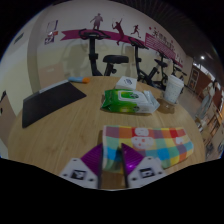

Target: Fold towel

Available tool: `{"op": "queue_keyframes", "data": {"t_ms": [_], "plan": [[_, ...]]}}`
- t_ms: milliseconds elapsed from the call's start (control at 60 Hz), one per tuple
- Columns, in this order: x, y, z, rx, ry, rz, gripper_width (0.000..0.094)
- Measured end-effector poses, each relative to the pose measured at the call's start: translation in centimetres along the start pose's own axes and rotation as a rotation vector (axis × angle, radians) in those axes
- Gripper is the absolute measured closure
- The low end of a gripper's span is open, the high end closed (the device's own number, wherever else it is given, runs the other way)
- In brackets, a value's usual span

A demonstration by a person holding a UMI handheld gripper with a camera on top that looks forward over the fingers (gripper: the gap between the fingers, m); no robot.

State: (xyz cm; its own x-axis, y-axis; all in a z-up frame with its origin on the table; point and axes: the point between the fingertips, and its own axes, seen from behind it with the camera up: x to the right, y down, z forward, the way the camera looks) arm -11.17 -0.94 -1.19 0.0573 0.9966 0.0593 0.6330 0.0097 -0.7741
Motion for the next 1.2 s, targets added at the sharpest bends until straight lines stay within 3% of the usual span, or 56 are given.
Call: {"op": "queue_keyframes", "data": {"t_ms": [67,100,250,433,617,817,1050,1083,1133,1200], "plan": [[1.4,0.2,0.2,-0.013,0.07,-0.023,0.0884],[1.1,0.1,0.1,-0.027,0.07,-0.011,0.0898],[-1.3,-1.0,-2.1,-0.068,-0.024,0.101,0.0907],[0.5,-6.3,-6.9,0.007,-0.102,0.199,0.0907],[9.0,-7.9,-8.1,0.046,-0.038,0.233,0.0908],[16.6,-5.0,-5.2,0.013,0.046,0.198,0.0906],[19.3,-0.7,-2.0,-0.038,0.077,0.121,0.0905],[19.3,-0.5,-1.9,-0.038,0.074,0.119,0.0882],[19.3,-0.5,-2.0,-0.037,0.07,0.114,0.0776],[19.8,-0.9,-2.8,-0.036,0.08,0.114,0.0357]]}}
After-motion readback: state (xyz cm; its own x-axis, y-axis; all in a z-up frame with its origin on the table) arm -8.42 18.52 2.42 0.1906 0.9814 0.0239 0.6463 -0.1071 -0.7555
